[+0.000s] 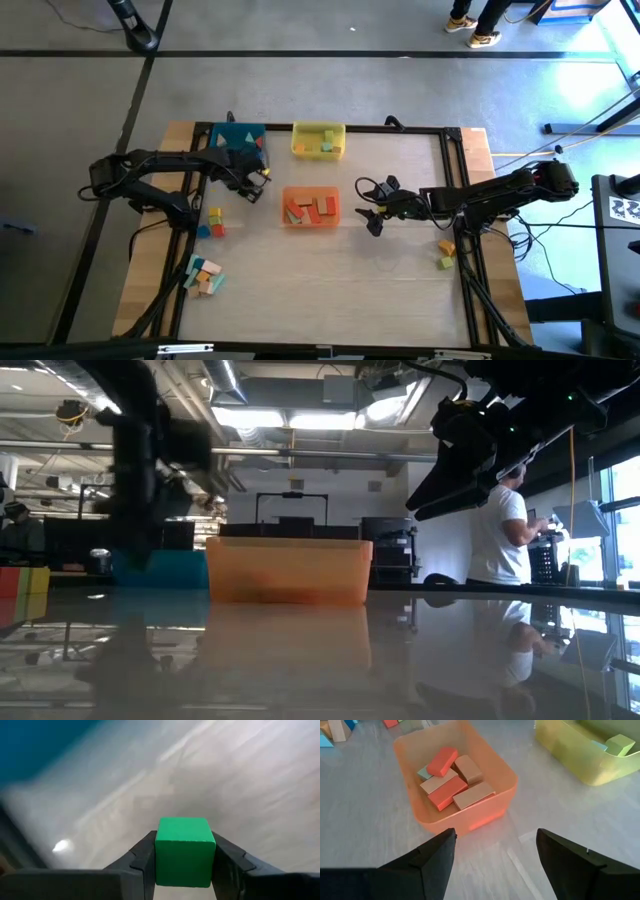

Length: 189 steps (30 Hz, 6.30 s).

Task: Sort blocks by size
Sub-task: Put the green square block into the yellow bin, then put the orange square block into the yellow bin

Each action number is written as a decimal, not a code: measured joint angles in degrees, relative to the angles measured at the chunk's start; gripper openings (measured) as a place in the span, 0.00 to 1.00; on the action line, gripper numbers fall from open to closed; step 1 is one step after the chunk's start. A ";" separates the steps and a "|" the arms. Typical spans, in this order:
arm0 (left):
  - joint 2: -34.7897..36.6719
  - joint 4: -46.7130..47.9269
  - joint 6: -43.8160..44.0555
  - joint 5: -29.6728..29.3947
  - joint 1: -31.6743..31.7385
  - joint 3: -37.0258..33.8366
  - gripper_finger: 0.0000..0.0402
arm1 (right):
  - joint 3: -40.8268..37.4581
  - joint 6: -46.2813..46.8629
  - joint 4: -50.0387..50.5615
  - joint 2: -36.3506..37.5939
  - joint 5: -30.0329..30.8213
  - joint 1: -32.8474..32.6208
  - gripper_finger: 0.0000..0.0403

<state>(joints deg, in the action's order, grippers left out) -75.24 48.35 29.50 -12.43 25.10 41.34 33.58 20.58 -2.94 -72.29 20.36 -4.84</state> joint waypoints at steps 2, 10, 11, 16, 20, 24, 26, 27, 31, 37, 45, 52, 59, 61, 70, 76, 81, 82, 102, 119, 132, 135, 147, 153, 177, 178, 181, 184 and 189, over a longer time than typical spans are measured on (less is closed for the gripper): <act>0.00 -2.49 -1.64 0.00 0.16 2.33 0.31 | 0.00 0.00 -0.02 0.00 -0.02 0.00 0.68; 0.04 -22.80 -10.06 0.51 -0.05 6.41 0.33 | 0.00 0.03 -0.16 0.00 0.00 0.00 0.68; 0.04 -25.13 -10.75 0.61 -0.04 6.41 0.33 | 0.00 0.04 -0.21 0.00 0.00 0.00 0.68; 0.04 -36.67 -13.30 -0.04 1.39 5.47 0.34 | 0.00 0.04 -0.31 0.00 0.11 0.00 0.68; -1.59 -45.13 -14.98 -0.15 2.35 4.93 0.34 | 0.00 0.04 -0.45 0.00 0.13 0.00 0.68; -6.46 -54.08 -18.21 -0.18 3.60 4.92 0.35 | 0.00 -0.32 -0.52 0.00 0.94 0.00 0.68; -9.50 -57.36 -19.41 -0.17 4.52 5.14 0.35 | 0.00 -0.68 -0.67 0.00 2.09 0.00 0.68; -11.00 -57.99 -19.49 -0.17 4.95 5.57 0.35 | 0.00 -0.82 -0.66 0.00 2.73 0.00 0.68; -16.74 -57.87 -18.39 1.88 6.43 8.64 0.35 | 0.00 -1.00 -0.65 0.00 3.20 0.00 0.68; -23.22 -57.83 -20.05 4.42 7.12 13.56 0.35 | 0.00 -1.05 -0.48 0.00 3.04 0.00 0.68; -24.30 -61.02 -20.62 4.50 8.39 14.19 0.35 | 0.00 -1.03 -0.37 0.00 2.56 0.00 0.68; -24.28 -60.43 -20.88 7.20 8.92 14.19 0.35 | 0.00 -1.01 -0.37 0.00 2.56 0.00 0.68; -24.24 -60.46 -23.74 8.69 8.46 14.19 0.44 | 0.00 -0.98 -0.38 0.00 2.58 0.00 0.68; -24.24 -60.73 -23.69 8.71 8.48 14.19 0.51 | 0.00 -0.98 -0.39 0.00 2.56 0.00 0.68; -24.17 -62.78 -22.96 8.66 8.83 15.98 0.66 | 0.00 -0.98 -0.37 0.00 2.56 0.00 0.68; -24.17 -59.75 -26.22 8.66 8.31 15.98 0.66 | 0.00 -0.98 -0.35 0.00 2.56 0.00 0.68; -20.07 -51.66 -30.12 8.90 6.75 15.98 0.66 | 0.00 -0.94 0.14 0.00 1.12 0.00 0.68; -18.38 -48.96 -30.82 8.91 5.99 15.98 0.66 | 0.00 -0.92 0.14 0.00 0.71 0.00 0.68; 8.55 12.74 4.36 0.15 -21.29 15.38 0.66 | 0.00 -0.81 0.04 0.00 -0.38 -0.02 0.68; 8.35 12.21 27.93 15.03 -31.90 -0.84 0.66 | 0.00 0.10 -0.04 0.00 -1.09 -0.02 0.68; 8.35 10.12 31.42 17.44 -34.58 -6.26 0.66 | 0.00 0.12 -0.15 -0.02 -1.09 -0.02 0.68; 8.51 6.12 29.88 19.57 -34.58 -7.58 0.66 | 0.00 0.11 -0.19 -0.02 -1.11 -0.02 0.68; 8.31 -7.19 20.29 19.96 -34.50 -6.93 0.66 | 0.00 0.11 -0.21 -0.02 -1.11 -0.02 0.68; 8.59 -0.88 11.43 12.68 -35.80 -1.05 0.66 | 0.00 0.13 -0.21 -0.02 -1.11 -0.02 0.68; 8.59 -10.93 -5.97 9.66 -38.21 -11.66 0.66 | 0.00 0.15 -0.04 -0.04 -1.70 -0.02 0.68; 8.59 -11.35 -5.69 9.71 -38.21 -12.19 0.65 | 0.00 0.15 -0.02 -0.04 -1.68 -0.02 0.68; 8.59 -12.97 -5.54 9.84 -38.21 -13.26 0.62 | 0.00 0.15 -0.04 -0.04 -1.58 -0.02 0.68; 8.59 -15.31 -5.53 9.86 -38.21 -13.80 0.56 | 0.00 0.15 -0.06 -0.04 -1.51 -0.02 0.68; 8.50 -15.43 -5.51 9.86 -38.18 -13.81 0.41 | 0.00 0.15 -0.13 -0.04 -1.51 -0.02 0.68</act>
<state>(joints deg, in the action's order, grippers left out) -66.74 32.93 23.99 -2.57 -13.08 27.53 33.58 20.73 -3.07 -72.34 18.85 -4.86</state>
